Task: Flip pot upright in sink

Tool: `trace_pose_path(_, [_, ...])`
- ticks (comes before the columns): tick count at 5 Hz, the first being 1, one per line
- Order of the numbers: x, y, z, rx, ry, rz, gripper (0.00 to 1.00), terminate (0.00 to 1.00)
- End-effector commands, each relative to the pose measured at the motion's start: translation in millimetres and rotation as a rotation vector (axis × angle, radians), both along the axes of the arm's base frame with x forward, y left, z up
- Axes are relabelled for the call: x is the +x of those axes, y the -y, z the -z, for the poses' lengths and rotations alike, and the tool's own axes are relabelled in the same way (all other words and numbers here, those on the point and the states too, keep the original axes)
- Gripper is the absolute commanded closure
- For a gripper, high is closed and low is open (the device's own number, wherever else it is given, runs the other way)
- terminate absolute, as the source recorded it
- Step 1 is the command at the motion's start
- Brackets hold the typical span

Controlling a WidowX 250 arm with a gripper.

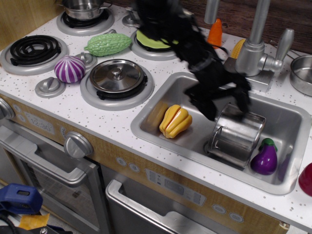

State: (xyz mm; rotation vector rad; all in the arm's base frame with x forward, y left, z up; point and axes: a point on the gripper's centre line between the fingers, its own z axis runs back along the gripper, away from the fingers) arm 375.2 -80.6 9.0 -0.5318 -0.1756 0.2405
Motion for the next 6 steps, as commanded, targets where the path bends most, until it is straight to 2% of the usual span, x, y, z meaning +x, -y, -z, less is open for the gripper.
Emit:
trace_pose_path(1, [4, 15, -14, 0.041, 0.052, 0.001, 0.00, 0.00])
trace_pose_path(2, [5, 23, -12, 0.050, 0.057, -0.015, 0.00, 0.00])
trace_pose_path(3, [8, 22, -11, 0.051, 0.058, -0.076, 1.00, 0.00])
trace_pose_path(4, [7, 25, -9, 0.051, 0.079, -0.100, 1.00, 0.00])
trace_pose_path(5, [8, 37, -5, 0.241, 0.094, -0.124, 1.00, 0.00])
trace_pose_path(6, [10, 39, -7, 0.359, 0.067, -0.088, 1.00, 0.00])
